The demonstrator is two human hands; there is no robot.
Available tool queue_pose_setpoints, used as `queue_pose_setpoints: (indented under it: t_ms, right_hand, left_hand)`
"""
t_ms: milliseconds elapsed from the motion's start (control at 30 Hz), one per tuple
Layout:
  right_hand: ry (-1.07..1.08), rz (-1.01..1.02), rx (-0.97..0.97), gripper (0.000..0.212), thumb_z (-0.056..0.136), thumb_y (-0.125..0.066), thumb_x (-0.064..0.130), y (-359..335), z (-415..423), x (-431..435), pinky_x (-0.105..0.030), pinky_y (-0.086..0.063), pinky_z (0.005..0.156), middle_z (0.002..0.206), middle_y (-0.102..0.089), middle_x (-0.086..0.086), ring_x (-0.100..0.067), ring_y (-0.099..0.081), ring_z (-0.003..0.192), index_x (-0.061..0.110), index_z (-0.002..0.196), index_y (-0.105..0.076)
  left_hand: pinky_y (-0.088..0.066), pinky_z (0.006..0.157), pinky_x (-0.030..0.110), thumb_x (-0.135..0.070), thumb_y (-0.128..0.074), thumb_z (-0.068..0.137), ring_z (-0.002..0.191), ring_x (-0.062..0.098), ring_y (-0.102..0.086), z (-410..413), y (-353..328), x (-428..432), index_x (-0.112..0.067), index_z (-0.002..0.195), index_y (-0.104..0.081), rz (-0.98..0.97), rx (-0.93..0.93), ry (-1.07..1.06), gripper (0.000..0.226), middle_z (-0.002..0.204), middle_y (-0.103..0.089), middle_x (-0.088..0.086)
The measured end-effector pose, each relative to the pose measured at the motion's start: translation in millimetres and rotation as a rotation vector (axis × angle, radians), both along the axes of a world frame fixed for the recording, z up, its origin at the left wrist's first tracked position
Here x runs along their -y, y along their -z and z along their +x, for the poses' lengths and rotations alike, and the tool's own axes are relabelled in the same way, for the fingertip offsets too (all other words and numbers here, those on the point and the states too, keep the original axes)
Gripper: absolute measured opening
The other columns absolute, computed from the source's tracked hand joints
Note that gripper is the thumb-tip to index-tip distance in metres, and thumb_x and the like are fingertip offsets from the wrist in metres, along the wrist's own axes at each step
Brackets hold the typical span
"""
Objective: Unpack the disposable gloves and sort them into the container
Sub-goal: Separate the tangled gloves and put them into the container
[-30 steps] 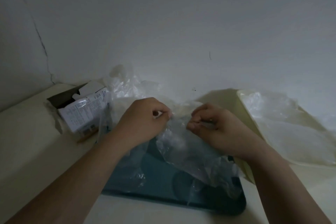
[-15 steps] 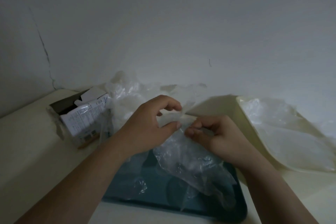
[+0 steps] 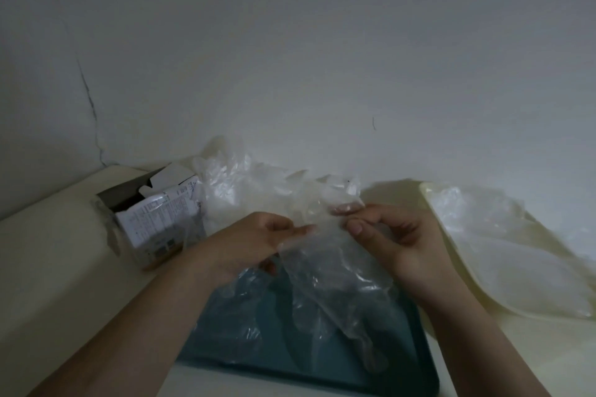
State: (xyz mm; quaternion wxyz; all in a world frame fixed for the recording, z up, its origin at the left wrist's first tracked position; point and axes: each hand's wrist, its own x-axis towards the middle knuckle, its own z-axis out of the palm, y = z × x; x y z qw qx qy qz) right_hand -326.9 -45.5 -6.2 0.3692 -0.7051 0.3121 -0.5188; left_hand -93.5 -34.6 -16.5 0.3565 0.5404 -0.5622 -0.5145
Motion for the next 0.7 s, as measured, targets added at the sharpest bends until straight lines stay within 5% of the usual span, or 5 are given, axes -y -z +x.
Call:
queue_pose_setpoints:
  t_ms: [100, 200, 467, 600, 700]
  right_hand:
    - [-0.037, 0.013, -0.030, 0.010, 0.087, -0.074, 0.008, 1, 2, 0, -0.022, -0.055, 0.092, 0.098, -0.081, -0.003, -0.019, -0.076, 0.098, 0.004, 0.093, -0.082]
    - [0.013, 0.047, -0.094, 0.012, 0.091, -0.074, 0.004, 8, 3, 6, -0.030, -0.058, 0.083, 0.087, -0.080, -0.005, -0.023, -0.076, 0.088, 0.010, 0.086, -0.083]
    - [0.235, 0.242, -0.325, 0.024, 0.093, -0.075, 0.021, 14, 2, 11, -0.028, -0.051, 0.056, 0.064, -0.072, -0.005, -0.011, -0.064, 0.055, 0.021, 0.069, -0.078]
    - [0.194, 0.140, -0.345, 0.012, 0.089, -0.080, 0.025, -1, 2, 3, -0.027, -0.054, 0.086, 0.101, -0.073, 0.023, 0.003, -0.068, 0.094, 0.027, 0.077, -0.082]
    - [-0.100, 0.256, -0.115, 0.004, 0.081, -0.082, 0.020, -11, 2, -6, -0.023, -0.052, 0.096, 0.136, -0.061, 0.028, 0.006, -0.057, 0.126, 0.016, 0.082, -0.084]
  left_hand:
    - [-0.059, 0.075, 0.027, -0.032, -0.081, 0.074, 0.088, 0.019, -0.076, -6, -3, -3, -0.011, 0.098, -0.079, -0.015, -0.341, -0.025, 0.031, 0.100, -0.079, 0.011]
    - [-0.061, 0.078, 0.031, -0.018, -0.082, 0.074, 0.085, 0.024, -0.074, -5, -4, 1, -0.012, 0.086, -0.077, -0.103, -0.452, -0.086, 0.014, 0.090, -0.075, 0.013]
    - [-0.038, 0.042, 0.016, -0.020, -0.080, 0.075, 0.057, 0.006, -0.048, 3, -7, 6, -0.019, 0.092, -0.083, -0.202, -0.551, -0.296, 0.017, 0.077, -0.060, 0.003]
    - [-0.024, 0.039, 0.021, -0.025, -0.078, 0.078, 0.044, 0.008, -0.034, 5, -6, 4, -0.016, 0.104, -0.081, -0.205, -0.484, -0.223, 0.027, 0.062, -0.048, 0.001]
    - [-0.042, 0.045, 0.021, -0.025, -0.076, 0.082, 0.052, 0.014, -0.053, -1, -12, -3, -0.015, 0.102, -0.081, -0.157, -0.424, -0.146, 0.023, 0.065, -0.059, 0.008]
